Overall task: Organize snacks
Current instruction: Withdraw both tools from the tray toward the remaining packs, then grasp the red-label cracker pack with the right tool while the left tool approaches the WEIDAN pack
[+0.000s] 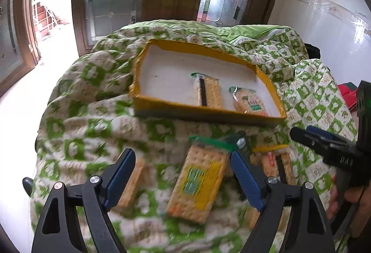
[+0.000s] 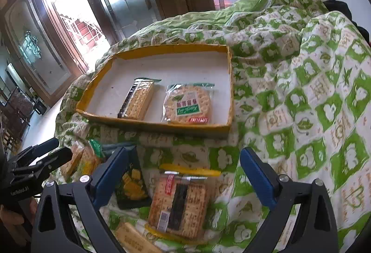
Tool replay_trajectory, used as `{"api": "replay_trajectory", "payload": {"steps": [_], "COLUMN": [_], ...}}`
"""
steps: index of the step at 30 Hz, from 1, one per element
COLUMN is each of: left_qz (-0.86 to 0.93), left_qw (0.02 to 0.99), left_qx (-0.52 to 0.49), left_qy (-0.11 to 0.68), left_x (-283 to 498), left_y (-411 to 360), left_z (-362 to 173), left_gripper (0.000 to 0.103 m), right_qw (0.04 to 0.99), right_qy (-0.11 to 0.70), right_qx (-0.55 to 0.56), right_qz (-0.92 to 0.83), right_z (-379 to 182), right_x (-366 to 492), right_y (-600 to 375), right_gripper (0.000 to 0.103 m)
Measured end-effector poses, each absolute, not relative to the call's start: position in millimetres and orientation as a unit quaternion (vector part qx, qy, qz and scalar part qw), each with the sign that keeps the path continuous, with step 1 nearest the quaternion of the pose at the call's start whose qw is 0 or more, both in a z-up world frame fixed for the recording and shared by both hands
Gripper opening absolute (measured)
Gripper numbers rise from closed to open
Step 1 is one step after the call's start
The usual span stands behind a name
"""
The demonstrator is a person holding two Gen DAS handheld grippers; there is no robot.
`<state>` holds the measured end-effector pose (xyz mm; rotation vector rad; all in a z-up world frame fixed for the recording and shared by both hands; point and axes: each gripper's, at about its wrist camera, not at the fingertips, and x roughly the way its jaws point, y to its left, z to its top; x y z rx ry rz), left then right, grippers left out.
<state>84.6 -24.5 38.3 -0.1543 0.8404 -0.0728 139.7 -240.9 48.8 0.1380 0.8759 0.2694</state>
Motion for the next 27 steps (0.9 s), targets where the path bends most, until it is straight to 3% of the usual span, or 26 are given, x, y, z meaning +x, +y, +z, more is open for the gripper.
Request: {"api": "replay_trajectory", "payload": {"steps": [27], "left_qz": [-0.036], "left_qw": [0.898], "left_qx": [-0.081], "left_qy": [0.431], "left_x": [47.0], "left_y": [-22.7], "left_z": [9.6], "left_gripper": [0.088], "right_qw": [0.87], "right_qy": [0.465], "right_qx": [0.068], "right_qz": [0.152], "right_z": [29.2], "right_x": [95.2], "right_y": [-230.2], "right_gripper": [0.097]}}
